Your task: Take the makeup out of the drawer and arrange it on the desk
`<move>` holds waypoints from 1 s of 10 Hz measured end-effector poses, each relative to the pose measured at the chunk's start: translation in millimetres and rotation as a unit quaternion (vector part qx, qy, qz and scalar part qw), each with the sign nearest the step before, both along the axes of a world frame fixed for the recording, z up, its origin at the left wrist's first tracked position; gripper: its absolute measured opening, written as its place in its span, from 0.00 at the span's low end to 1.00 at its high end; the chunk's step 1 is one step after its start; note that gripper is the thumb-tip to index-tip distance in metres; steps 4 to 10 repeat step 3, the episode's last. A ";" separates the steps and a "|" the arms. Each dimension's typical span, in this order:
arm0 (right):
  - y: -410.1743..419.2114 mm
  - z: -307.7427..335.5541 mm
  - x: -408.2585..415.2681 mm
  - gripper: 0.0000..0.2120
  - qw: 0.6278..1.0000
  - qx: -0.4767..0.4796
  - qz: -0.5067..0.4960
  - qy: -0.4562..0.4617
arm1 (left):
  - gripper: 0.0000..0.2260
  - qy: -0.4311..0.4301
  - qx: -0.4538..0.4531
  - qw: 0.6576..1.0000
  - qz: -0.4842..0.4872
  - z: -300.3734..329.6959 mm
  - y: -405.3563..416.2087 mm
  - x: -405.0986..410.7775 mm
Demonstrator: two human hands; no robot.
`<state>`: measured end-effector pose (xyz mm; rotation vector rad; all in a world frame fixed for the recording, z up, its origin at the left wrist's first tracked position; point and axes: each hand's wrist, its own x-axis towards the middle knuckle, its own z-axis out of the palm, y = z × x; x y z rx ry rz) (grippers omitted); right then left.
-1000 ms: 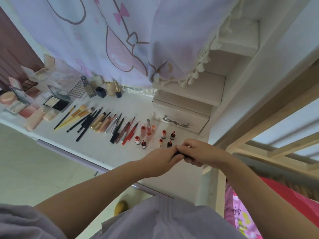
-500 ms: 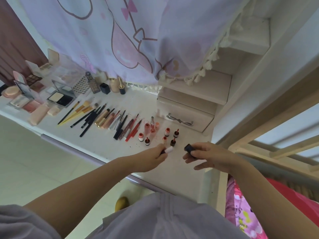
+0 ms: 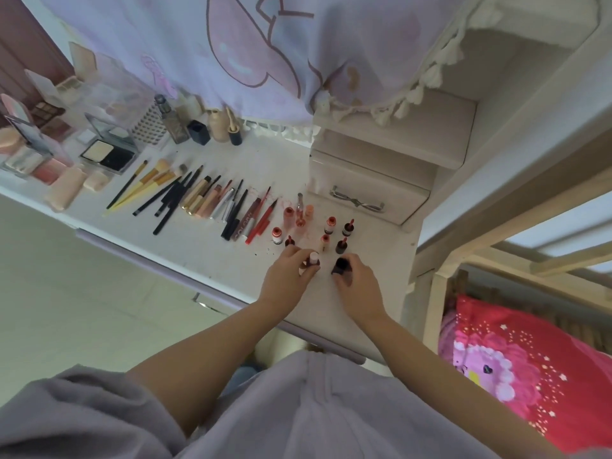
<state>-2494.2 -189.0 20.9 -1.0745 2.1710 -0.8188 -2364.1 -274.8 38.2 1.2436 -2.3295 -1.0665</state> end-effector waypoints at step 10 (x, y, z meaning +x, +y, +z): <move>1.8 -15.3 -1.7 0.17 1.000 -0.001 -0.017 -0.006 | 0.17 -0.026 0.022 0.999 0.005 -14.1 7.2 -1.1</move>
